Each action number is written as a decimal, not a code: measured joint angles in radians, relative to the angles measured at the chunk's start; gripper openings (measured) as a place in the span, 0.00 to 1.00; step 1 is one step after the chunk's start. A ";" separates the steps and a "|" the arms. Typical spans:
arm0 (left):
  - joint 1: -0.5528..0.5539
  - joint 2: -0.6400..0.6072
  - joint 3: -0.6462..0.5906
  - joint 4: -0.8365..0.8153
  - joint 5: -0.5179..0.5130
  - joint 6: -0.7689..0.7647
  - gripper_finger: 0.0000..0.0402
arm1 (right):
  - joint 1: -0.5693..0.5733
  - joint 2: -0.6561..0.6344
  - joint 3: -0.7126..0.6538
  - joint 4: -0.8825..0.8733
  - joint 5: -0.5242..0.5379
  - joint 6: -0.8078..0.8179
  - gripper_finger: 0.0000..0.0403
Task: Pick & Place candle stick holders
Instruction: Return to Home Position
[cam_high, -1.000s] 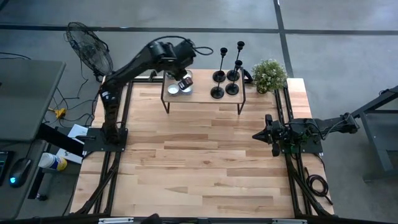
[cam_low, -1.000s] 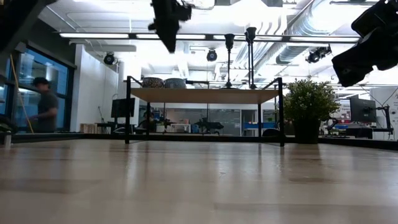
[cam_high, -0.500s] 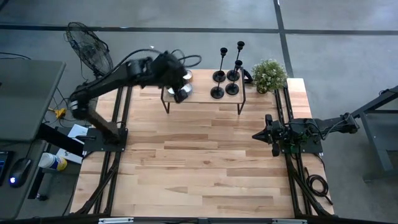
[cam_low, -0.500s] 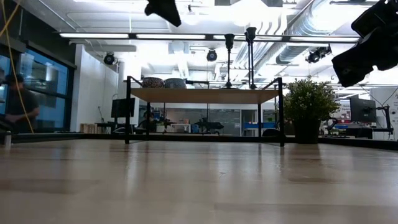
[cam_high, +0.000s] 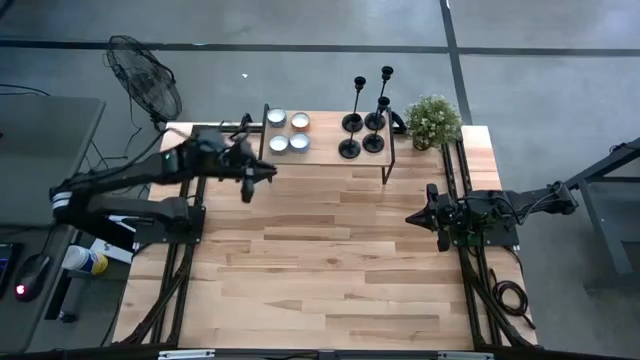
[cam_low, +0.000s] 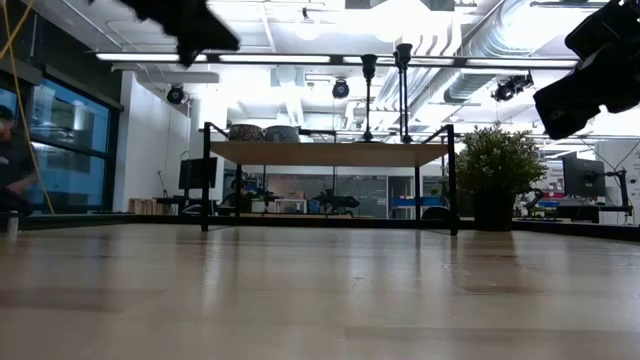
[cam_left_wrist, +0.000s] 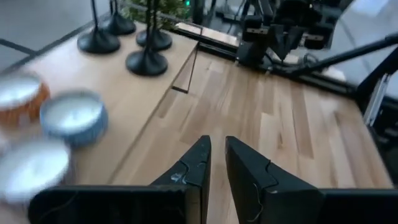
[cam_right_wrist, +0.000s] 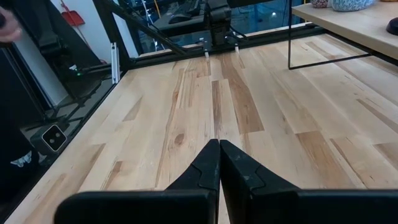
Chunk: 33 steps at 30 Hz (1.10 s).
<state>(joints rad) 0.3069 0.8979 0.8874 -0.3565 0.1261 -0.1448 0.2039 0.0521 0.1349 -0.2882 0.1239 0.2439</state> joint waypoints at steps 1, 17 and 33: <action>0.000 -0.040 -0.056 0.030 -0.001 -0.026 0.12 | 0.000 0.000 0.000 0.000 0.000 -0.001 0.00; -0.175 -0.503 -0.636 0.365 -0.076 -0.249 0.12 | 0.000 0.000 0.000 0.000 0.000 0.000 0.00; -0.223 -0.574 -0.871 0.696 -0.136 -0.197 0.12 | 0.000 0.000 0.000 0.000 0.000 0.000 0.00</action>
<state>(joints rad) 0.0844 0.3237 0.0164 0.3391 -0.0098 -0.3416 0.2035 0.0521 0.1349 -0.2886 0.1241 0.2435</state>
